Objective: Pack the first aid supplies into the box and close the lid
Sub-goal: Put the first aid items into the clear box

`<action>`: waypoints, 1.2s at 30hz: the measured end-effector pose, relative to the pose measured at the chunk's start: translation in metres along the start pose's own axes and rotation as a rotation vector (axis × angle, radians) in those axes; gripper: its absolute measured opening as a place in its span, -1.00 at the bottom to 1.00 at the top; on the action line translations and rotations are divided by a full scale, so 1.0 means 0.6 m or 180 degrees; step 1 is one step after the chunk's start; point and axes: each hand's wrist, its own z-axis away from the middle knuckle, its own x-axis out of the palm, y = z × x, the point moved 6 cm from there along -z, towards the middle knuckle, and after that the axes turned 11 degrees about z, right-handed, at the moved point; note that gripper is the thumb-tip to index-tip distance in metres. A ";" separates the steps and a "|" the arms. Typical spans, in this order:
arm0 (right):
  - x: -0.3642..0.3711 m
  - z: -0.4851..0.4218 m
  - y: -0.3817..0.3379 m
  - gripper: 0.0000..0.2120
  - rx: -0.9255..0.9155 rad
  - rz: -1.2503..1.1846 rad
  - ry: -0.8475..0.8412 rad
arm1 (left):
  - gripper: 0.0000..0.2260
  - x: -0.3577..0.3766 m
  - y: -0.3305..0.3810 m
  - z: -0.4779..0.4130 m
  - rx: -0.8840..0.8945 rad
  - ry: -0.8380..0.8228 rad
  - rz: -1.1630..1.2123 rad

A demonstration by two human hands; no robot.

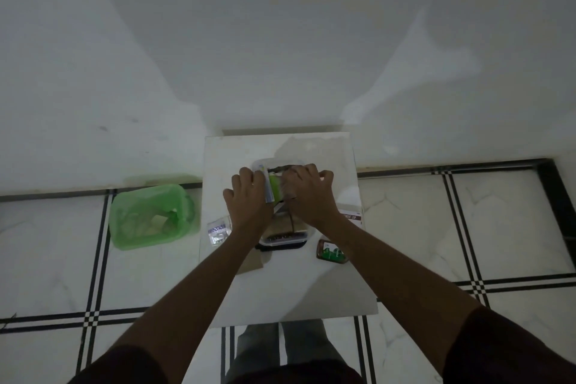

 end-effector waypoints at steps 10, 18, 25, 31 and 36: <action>-0.007 0.001 -0.005 -0.75 -0.0030 0.0152 0.0292 | -0.29 0.023 -0.024 0.017 0.0757 -0.0629 -0.1188; -0.010 -0.001 0.012 -0.57 0.0179 -0.0076 0.0005 | -0.21 0.002 -0.018 0.007 0.0584 -0.0669 -0.0376; -0.024 0.053 0.065 -0.50 0.0532 -0.0576 -0.0039 | -0.52 -0.044 -0.080 0.080 0.0596 0.0214 0.0816; -0.018 0.139 0.075 -0.66 0.0920 -0.1101 -0.0057 | -0.57 -0.027 -0.099 0.166 0.0410 0.0166 0.0952; -0.008 0.209 0.072 -0.73 0.1563 -0.1701 -0.0194 | -0.57 0.015 -0.114 0.212 0.0454 -0.0268 0.0690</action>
